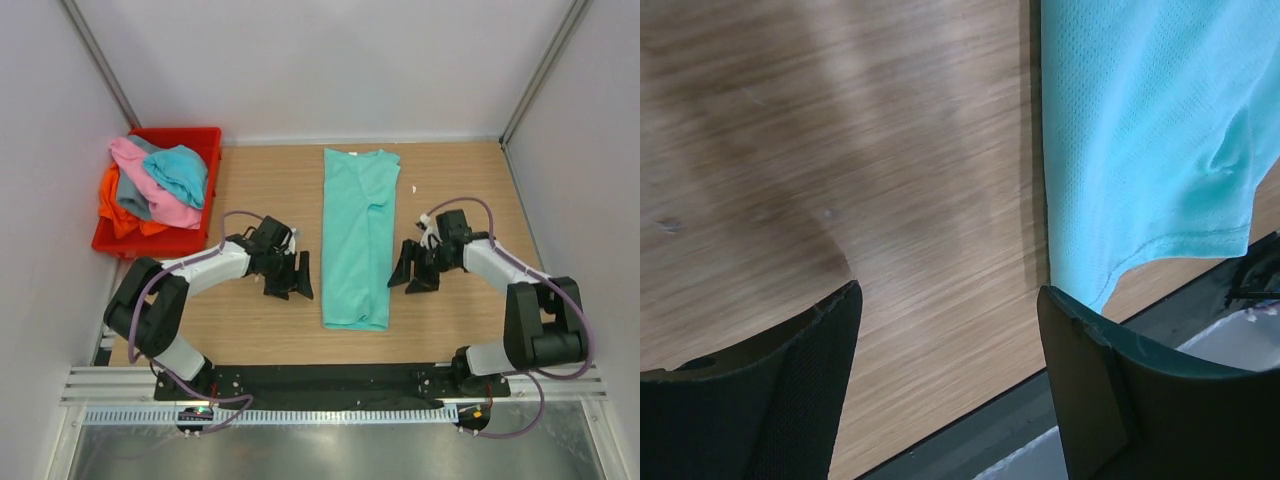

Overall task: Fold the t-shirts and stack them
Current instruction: Fold the tshirt

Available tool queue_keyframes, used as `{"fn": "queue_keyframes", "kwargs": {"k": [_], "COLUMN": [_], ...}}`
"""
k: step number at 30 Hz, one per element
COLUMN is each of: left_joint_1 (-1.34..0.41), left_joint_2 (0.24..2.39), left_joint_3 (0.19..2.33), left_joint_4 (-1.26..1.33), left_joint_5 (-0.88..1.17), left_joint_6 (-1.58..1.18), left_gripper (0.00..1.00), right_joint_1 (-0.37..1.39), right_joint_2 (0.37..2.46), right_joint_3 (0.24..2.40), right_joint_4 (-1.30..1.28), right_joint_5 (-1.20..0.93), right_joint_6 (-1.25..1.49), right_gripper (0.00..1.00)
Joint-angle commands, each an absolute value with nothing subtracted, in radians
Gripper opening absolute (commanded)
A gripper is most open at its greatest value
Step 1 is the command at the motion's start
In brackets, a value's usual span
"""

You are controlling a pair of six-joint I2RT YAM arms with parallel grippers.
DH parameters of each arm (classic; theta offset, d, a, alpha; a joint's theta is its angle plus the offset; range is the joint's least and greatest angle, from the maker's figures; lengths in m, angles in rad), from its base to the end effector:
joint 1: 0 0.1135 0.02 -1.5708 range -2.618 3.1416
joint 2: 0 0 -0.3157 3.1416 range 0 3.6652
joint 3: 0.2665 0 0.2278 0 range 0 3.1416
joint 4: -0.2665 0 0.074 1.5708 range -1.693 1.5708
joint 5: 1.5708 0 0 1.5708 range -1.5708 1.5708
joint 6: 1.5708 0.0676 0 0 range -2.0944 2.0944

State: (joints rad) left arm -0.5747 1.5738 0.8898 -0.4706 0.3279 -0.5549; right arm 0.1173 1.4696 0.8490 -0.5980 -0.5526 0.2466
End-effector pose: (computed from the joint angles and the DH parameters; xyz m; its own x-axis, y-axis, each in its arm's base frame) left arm 0.2274 -0.1732 0.2106 -0.9812 0.0412 -0.1884 0.1258 0.8772 -0.4634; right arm 0.2413 0.0642 0.2251 -0.9722 0.0947 -0.2143 -0.0434 0.8260 0.5620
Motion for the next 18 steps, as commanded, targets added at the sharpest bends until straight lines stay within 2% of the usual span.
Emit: {"fn": "queue_keyframes", "kwargs": {"k": [1, 4, 8, 18], "left_joint_1": [-0.581, -0.581, -0.583, -0.621], "left_joint_2": [1.572, 1.601, 1.634, 1.71], "left_joint_3": [0.868, 0.839, 0.805, 0.788], "left_joint_4": [-0.282, -0.247, -0.192, -0.14], "left_joint_5": [0.422, 0.452, 0.491, 0.511], "left_joint_6": [-0.712, -0.744, -0.799, -0.85], "left_gripper": [0.72, 0.73, 0.71, 0.65], "right_joint_1": [0.115, 0.118, 0.169, 0.199], "right_joint_2": [1.303, 1.221, 1.293, 1.413], "right_joint_3": [0.627, 0.534, 0.483, 0.551], "right_joint_4": [-0.507, -0.518, -0.493, -0.359], "right_joint_5": [-0.595, -0.616, -0.696, -0.701], "right_joint_6": [0.408, 0.543, 0.705, 0.729], "right_gripper": [0.63, 0.62, 0.57, 0.57]}}
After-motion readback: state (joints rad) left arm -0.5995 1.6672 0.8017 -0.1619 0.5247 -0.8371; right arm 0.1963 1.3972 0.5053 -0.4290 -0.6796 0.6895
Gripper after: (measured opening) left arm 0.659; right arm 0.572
